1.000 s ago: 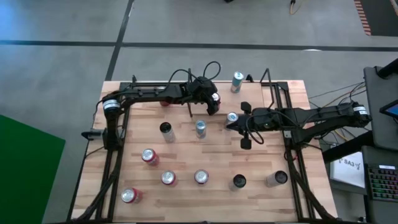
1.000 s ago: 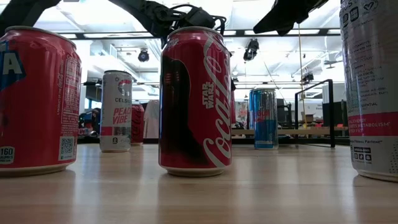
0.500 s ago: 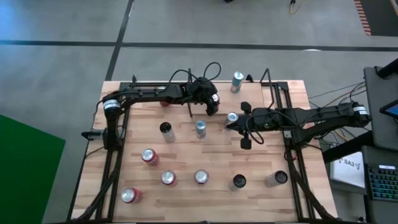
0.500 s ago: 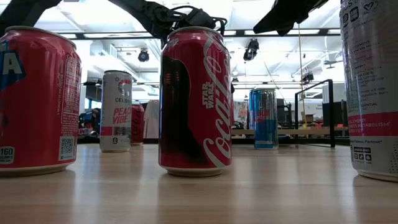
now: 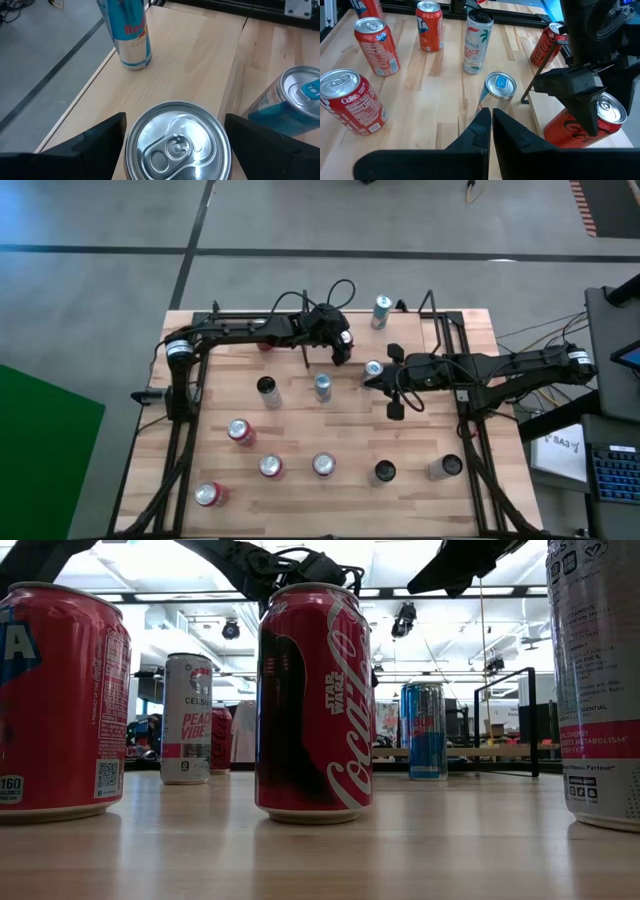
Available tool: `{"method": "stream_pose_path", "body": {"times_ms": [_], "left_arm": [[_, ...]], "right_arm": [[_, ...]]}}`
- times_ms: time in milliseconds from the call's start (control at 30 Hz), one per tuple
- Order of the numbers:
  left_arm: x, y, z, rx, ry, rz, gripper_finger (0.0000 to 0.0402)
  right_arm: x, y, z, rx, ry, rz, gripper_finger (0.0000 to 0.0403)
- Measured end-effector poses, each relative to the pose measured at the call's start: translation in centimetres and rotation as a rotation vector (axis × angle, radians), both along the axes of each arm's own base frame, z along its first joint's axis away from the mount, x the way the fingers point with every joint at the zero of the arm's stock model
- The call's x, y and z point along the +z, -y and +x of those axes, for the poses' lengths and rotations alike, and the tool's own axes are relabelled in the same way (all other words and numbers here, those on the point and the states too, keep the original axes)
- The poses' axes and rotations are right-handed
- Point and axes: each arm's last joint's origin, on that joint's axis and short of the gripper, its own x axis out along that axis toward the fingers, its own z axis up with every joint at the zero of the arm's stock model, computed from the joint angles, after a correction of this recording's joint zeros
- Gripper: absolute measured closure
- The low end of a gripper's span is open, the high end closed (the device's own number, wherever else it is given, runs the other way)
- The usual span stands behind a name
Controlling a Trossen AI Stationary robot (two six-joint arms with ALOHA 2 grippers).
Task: Place canned beverage on shelf
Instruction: Put the red and black soda can on the shelf
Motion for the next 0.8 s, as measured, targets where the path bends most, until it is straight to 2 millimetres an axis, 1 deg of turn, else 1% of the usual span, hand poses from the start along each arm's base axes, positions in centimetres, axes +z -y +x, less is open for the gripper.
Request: {"method": "stream_pose_path", "body": {"times_ms": [100,167,333,400,500,633,800], "left_arm": [[0.1,0.0,-0.1,-0.006,-0.003,0.008,0.0077],[0.7,0.0,-0.1,-0.01,0.005,0.015,0.0077],[3.4,0.3,-0.8,-0.037,0.047,0.066,0.0077],[4.5,0.5,-1.3,-0.042,0.061,0.08,0.0077],[6.8,0.9,-2.5,-0.054,0.101,0.113,0.0077],[9.5,2.2,-4.4,-0.075,0.165,0.14,0.0078],[11.2,5.0,-6.9,-0.124,0.245,0.155,0.009]], "right_arm": [[0.0,0.0,0.0,0.0,0.001,0.0,0.0394],[0.0,0.0,0.0,-0.001,0.001,0.001,0.0394],[0.1,0.1,0.0,-0.04,0.014,0.023,0.0394],[0.3,0.1,0.1,-0.058,0.02,0.032,0.0394],[0.7,0.1,0.3,-0.064,0.033,0.04,0.0394],[1.1,0.1,1.0,-0.073,0.034,0.037,0.0394],[1.2,0.3,2.4,-0.111,0.001,0.006,0.0394]]}}
